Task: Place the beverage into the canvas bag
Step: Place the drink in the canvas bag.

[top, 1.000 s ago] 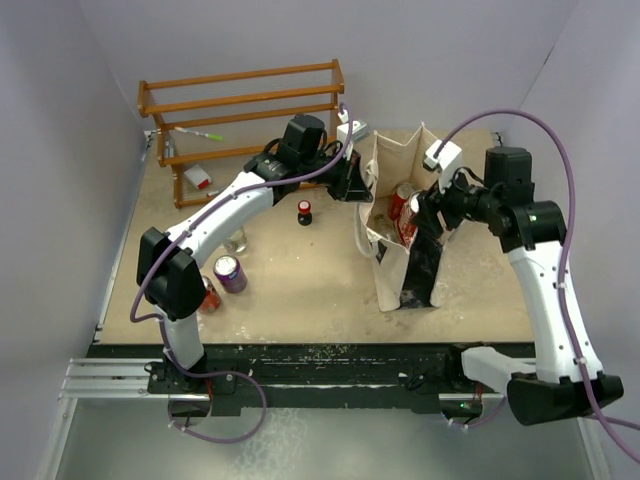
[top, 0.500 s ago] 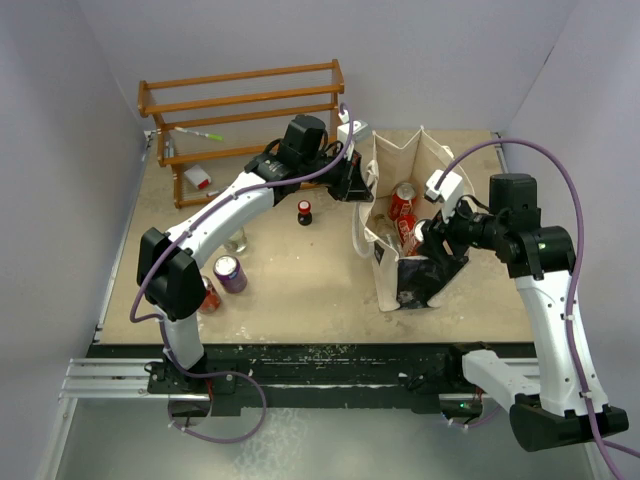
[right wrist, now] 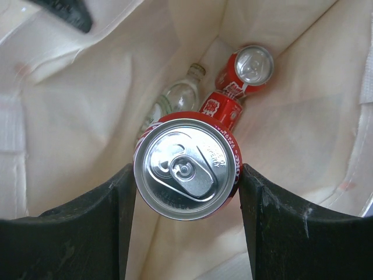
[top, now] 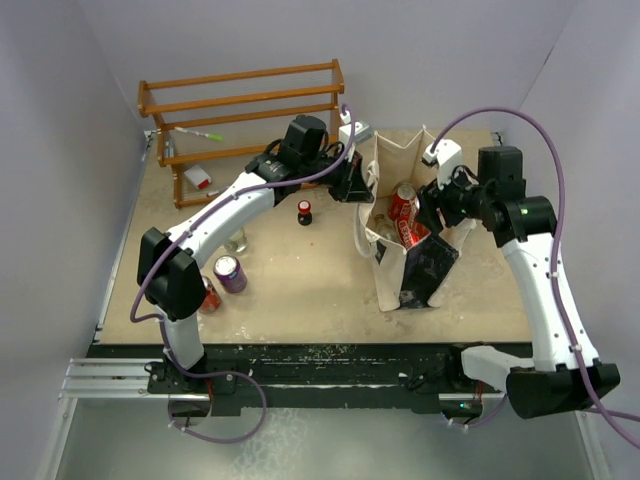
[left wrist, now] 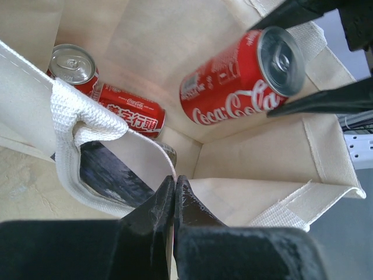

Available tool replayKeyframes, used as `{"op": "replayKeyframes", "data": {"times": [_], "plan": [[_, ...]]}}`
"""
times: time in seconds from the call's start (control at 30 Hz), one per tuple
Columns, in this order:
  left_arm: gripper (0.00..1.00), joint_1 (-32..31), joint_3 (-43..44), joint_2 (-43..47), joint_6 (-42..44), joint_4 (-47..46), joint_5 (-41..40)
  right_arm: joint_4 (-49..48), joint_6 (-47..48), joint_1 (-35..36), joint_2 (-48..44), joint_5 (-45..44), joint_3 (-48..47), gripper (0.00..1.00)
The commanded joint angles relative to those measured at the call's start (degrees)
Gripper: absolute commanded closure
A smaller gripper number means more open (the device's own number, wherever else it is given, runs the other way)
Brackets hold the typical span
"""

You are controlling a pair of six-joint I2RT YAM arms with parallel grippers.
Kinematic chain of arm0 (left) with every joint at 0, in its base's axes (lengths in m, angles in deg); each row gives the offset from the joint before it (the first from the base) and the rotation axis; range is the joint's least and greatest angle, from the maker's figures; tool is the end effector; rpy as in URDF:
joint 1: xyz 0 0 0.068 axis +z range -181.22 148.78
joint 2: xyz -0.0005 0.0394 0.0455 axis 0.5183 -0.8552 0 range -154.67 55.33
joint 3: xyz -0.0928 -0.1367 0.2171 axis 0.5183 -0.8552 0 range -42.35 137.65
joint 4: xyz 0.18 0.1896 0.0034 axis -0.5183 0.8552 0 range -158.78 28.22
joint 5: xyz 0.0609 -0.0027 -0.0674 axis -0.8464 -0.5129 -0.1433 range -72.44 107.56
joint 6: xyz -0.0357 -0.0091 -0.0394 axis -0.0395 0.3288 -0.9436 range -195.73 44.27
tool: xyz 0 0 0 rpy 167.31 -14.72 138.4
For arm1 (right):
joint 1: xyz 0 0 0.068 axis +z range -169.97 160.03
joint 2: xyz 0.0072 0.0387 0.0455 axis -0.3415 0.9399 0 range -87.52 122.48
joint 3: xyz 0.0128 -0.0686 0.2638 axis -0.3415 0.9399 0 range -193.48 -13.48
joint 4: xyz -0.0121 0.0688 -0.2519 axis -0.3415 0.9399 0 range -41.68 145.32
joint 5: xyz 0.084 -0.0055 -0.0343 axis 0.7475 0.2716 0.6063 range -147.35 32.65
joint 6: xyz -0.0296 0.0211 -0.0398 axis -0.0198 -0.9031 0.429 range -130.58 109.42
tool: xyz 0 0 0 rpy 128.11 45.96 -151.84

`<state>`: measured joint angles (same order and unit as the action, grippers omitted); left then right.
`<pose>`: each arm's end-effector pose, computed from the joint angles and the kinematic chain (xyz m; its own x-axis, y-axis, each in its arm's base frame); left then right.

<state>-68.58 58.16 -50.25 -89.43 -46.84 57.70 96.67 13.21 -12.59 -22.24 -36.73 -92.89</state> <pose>0.3282 -0.2793 0.3599 -0.5686 0.2066 -0.7963 0.8088 0.3170 -0.4953 0.2177 0.0408 0.4110 -0.3454 -0.4254 -0.8365 -0.5992 0.7860 -0.1522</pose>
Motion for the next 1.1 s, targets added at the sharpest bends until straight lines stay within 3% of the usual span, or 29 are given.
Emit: {"op": "replayKeyframes", "data": {"times": [0.0,0.43,1.07], "plan": [[1.0,-1.1,1.3,-0.1,1.9,-1.0,1.2,-7.1,-3.7,-0.2,2.0,-1.9,-4.8,1.0],[1.0,-1.5,1.8,-0.1,3.0,-0.6,0.8,-10.0,-3.3,-0.2,6.8,-4.5,-0.2,1.0],[1.0,-1.7,0.8,0.5,3.2,-0.7,0.7,-22.6,-0.3,-0.2,5.8,-5.4,14.1,1.0]]}}
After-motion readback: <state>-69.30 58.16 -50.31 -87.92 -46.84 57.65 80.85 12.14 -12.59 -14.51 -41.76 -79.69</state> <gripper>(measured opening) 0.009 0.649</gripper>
